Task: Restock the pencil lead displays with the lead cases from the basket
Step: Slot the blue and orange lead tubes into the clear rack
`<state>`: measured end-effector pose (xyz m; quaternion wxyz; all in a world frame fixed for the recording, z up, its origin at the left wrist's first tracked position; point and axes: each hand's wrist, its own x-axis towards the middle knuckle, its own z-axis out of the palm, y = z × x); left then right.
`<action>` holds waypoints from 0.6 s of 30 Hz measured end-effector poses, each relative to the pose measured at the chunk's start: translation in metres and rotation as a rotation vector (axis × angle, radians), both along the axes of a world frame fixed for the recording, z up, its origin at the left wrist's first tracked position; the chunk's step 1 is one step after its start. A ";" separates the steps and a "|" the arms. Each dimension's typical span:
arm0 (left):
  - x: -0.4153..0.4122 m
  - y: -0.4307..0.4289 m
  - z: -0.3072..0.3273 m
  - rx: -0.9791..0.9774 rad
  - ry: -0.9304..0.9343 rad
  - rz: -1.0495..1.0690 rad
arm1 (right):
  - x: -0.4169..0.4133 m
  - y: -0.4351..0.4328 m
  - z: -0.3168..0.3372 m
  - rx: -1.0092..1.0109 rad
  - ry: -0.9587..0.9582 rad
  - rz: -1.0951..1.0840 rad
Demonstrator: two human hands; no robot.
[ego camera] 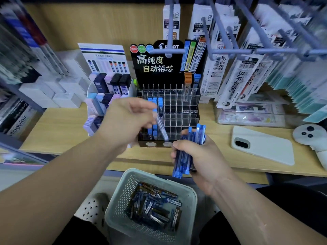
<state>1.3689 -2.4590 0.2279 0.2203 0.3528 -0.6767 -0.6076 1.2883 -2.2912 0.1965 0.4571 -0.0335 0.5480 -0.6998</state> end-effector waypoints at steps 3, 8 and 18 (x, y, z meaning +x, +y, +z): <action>-0.010 -0.021 0.006 -0.307 0.054 -0.005 | 0.002 0.001 -0.002 0.002 0.020 0.006; -0.025 -0.029 -0.007 -0.593 0.022 -0.047 | 0.003 0.002 -0.003 0.015 0.032 -0.024; -0.038 -0.034 -0.006 -0.722 -0.073 -0.102 | 0.001 0.007 -0.003 0.022 0.046 -0.063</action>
